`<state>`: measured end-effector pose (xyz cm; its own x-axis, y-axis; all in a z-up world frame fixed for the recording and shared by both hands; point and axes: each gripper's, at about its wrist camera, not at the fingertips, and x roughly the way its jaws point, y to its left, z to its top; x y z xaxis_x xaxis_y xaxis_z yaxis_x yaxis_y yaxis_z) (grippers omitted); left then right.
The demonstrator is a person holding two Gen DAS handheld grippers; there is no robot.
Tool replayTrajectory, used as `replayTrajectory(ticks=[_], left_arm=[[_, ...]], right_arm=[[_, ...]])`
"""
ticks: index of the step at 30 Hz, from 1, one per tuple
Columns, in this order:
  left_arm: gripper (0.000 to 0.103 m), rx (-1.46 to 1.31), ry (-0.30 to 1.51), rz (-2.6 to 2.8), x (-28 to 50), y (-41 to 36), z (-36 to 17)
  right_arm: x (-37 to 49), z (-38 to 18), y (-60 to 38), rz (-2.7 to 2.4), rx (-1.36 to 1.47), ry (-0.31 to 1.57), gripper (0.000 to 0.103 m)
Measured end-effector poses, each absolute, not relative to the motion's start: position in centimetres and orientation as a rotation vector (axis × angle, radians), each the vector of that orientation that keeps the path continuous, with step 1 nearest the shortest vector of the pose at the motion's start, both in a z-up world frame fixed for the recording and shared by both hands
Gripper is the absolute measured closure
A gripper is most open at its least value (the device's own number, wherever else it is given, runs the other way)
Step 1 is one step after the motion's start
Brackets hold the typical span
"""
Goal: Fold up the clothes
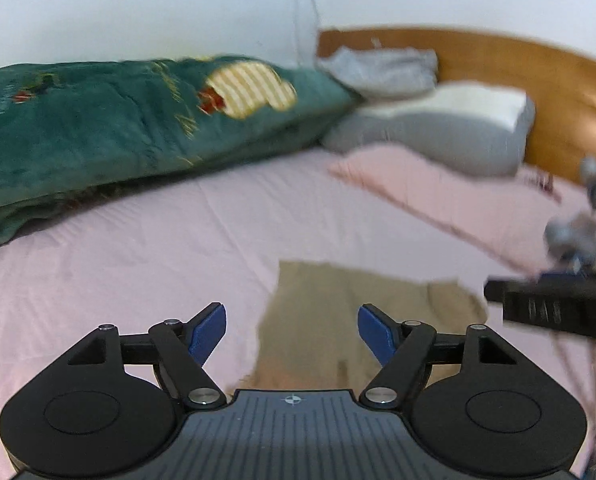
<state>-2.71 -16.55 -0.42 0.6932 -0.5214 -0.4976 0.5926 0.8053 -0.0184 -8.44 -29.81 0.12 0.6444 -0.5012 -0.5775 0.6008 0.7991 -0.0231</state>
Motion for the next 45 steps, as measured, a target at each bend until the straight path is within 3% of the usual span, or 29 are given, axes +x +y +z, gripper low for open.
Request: replayTrajectory(ticks=[2, 10, 18, 25, 45], left_arm=[[0.016, 0.105, 0.503, -0.627, -3.8, -15.1, 1.0], [0.003, 0.000, 0.360, -0.595, -9.4, -10.0, 3.0], [0.001, 0.067, 0.272, -0.498, -13.0, -7.0, 3.6], [0.001, 0.043, 0.436, -0.513, -12.5, -4.3, 4.0], [0.001, 0.207, 0.403, -0.652, -17.0, -5.8, 2.7]], right_arm=[[-9.9, 1.3, -27.7, -0.631, 0.165, 0.574, 0.045], [-13.4, 2.6, -22.9, -0.643, 0.178, 0.502, 0.033], [-14.8, 2.1, -19.6, -0.617, 0.206, 0.530, 0.033], [-14.8, 2.0, -17.1, -0.605, 0.177, 0.557, 0.033], [-19.2, 0.5, -19.9, -0.767, 0.232, 0.582, 0.033]])
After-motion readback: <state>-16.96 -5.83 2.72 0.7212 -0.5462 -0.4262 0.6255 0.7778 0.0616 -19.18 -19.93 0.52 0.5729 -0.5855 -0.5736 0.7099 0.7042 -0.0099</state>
